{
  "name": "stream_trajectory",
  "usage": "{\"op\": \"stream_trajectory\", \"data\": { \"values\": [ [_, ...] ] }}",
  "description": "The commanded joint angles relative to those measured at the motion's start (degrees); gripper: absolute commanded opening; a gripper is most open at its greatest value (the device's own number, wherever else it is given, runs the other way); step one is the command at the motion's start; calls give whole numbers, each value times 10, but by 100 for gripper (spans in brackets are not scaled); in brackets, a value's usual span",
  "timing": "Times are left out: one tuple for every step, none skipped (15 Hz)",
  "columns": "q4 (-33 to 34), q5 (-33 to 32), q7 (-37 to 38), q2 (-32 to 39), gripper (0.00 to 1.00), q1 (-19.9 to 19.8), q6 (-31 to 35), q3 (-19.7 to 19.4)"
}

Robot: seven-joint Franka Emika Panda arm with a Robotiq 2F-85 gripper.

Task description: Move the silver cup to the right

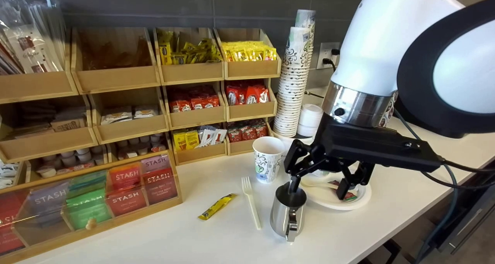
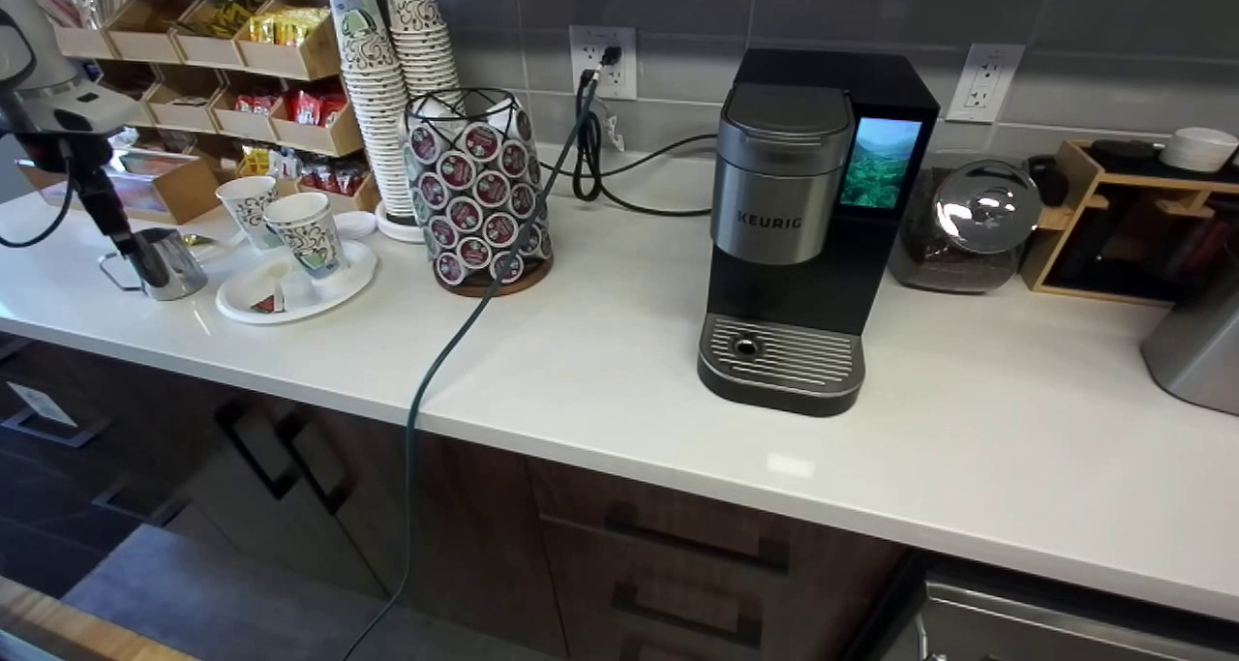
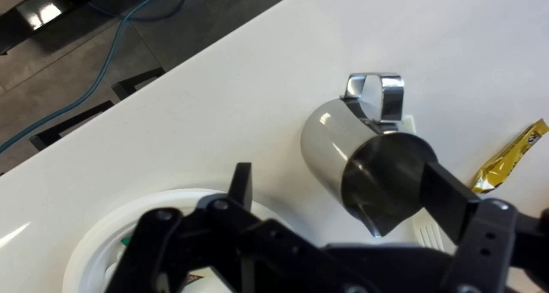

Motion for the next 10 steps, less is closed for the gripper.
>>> {"op": "stream_trajectory", "data": {
  "values": [
    [12,-47,34,25,93,22,10,-21],
    [15,-62,47,31,81,26,10,-26],
    [17,-71,54,35,70,28,7,-30],
    [21,-79,61,40,63,30,6,-35],
    [25,-85,68,46,53,33,9,-38],
    [28,-90,74,51,45,36,12,-41],
    [32,-91,77,55,39,38,11,-43],
    [35,-95,81,58,31,42,11,-45],
    [38,-100,86,62,23,46,10,-48],
    [40,-106,90,65,15,50,9,-50]
  ]
}}
